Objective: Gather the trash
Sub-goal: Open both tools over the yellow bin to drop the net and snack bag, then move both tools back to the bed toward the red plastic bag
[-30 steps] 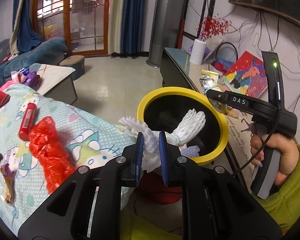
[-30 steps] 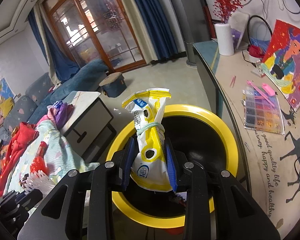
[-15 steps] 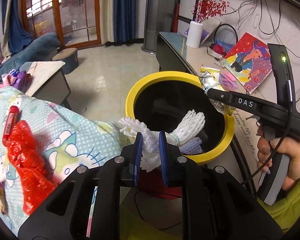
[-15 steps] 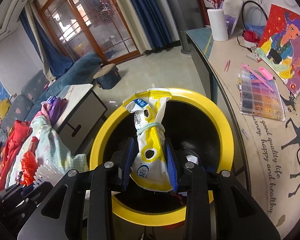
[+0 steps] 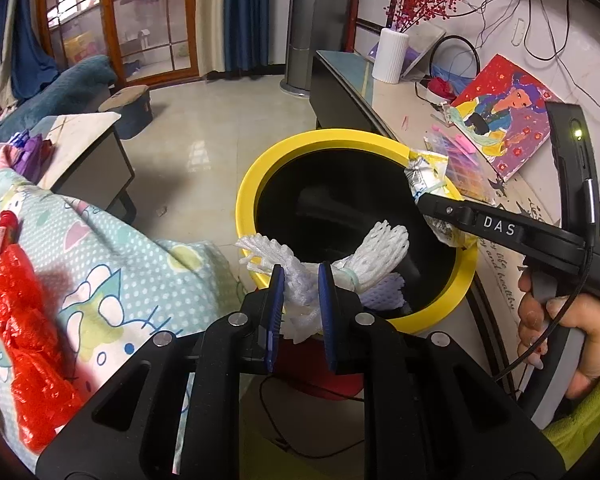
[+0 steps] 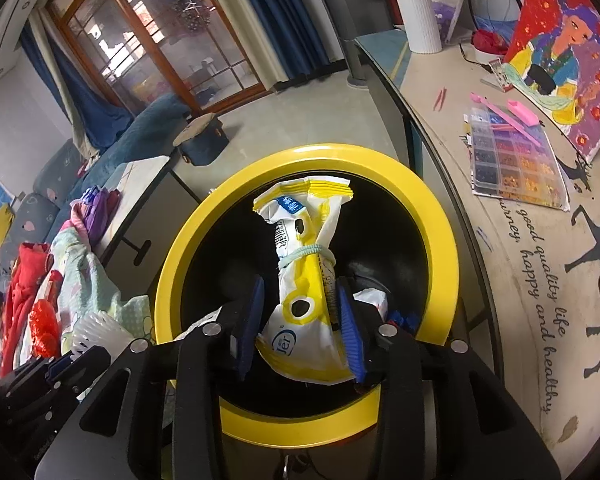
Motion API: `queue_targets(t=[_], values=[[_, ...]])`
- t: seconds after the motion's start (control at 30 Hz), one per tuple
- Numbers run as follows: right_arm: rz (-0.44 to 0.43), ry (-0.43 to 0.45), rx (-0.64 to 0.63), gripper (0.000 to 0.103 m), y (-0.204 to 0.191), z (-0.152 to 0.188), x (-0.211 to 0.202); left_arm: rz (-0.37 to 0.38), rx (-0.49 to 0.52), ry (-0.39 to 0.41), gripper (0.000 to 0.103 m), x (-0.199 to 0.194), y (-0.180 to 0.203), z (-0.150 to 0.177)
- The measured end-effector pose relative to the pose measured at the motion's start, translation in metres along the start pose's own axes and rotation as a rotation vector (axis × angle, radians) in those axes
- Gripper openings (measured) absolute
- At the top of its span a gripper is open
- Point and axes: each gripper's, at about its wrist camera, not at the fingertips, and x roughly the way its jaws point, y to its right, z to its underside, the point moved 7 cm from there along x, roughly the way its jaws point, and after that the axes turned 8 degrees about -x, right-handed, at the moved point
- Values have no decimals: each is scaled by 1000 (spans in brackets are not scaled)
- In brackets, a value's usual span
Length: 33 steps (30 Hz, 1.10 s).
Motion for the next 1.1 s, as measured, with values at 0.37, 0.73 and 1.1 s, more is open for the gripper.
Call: queue_targets(t=[0.37, 0.73, 1.1], values=[[2, 24, 9, 46, 2, -5, -8, 12, -69, 56, 62, -14, -7, -7], [-21, 44, -23, 51, -18, -10, -17, -21, -131, 163, 92, -50, -25, -10], [-128, 93, -143, 55, -88, -10, -42, -70, -197, 268, 92, -89, -56, -11]])
